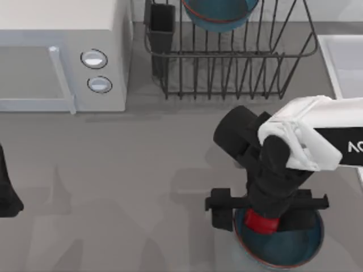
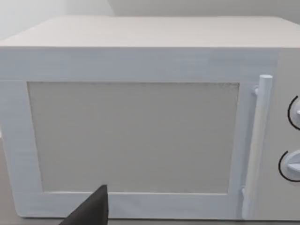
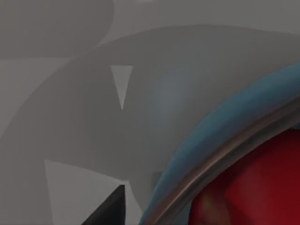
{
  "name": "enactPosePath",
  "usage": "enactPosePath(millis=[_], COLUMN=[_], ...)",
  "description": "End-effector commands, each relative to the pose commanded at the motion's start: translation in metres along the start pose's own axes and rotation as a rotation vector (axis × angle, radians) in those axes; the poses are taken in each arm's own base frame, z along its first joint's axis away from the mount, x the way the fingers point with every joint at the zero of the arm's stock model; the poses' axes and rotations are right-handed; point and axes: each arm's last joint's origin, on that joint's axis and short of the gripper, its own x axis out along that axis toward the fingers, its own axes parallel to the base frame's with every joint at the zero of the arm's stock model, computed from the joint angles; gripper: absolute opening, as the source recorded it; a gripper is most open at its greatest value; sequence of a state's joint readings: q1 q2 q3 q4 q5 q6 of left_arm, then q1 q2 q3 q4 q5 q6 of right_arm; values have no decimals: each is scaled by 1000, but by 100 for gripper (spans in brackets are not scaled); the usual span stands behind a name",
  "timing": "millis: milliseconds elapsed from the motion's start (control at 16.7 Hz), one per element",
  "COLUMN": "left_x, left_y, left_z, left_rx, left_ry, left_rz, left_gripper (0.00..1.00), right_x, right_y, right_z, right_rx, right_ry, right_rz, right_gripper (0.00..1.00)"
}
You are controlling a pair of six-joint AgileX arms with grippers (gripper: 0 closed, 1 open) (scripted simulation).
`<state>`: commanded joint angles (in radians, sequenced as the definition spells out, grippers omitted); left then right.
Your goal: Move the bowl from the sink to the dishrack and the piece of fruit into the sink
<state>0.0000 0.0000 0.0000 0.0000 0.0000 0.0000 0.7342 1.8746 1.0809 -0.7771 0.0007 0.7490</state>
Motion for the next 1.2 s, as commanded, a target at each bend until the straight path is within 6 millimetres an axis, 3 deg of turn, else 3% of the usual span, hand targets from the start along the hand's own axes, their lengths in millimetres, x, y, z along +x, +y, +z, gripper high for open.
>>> enactPosePath(millis=[180, 240, 840, 1200], left_x=[0, 0, 0, 0], left_y=[0, 0, 0, 0], left_z=[0, 0, 0, 0], left_rx=[0, 0, 0, 0], left_ry=[0, 0, 0, 0], left_rz=[0, 0, 0, 0], left_gripper=[100, 100, 100, 100], right_x=[0, 0, -8, -69], right_y=[0, 0, 1, 4], right_z=[0, 0, 2, 3], right_rx=[0, 0, 15, 14], right_ry=[0, 0, -8, 7], right_rz=[0, 0, 15, 2], right_gripper=[2, 0, 0, 0])
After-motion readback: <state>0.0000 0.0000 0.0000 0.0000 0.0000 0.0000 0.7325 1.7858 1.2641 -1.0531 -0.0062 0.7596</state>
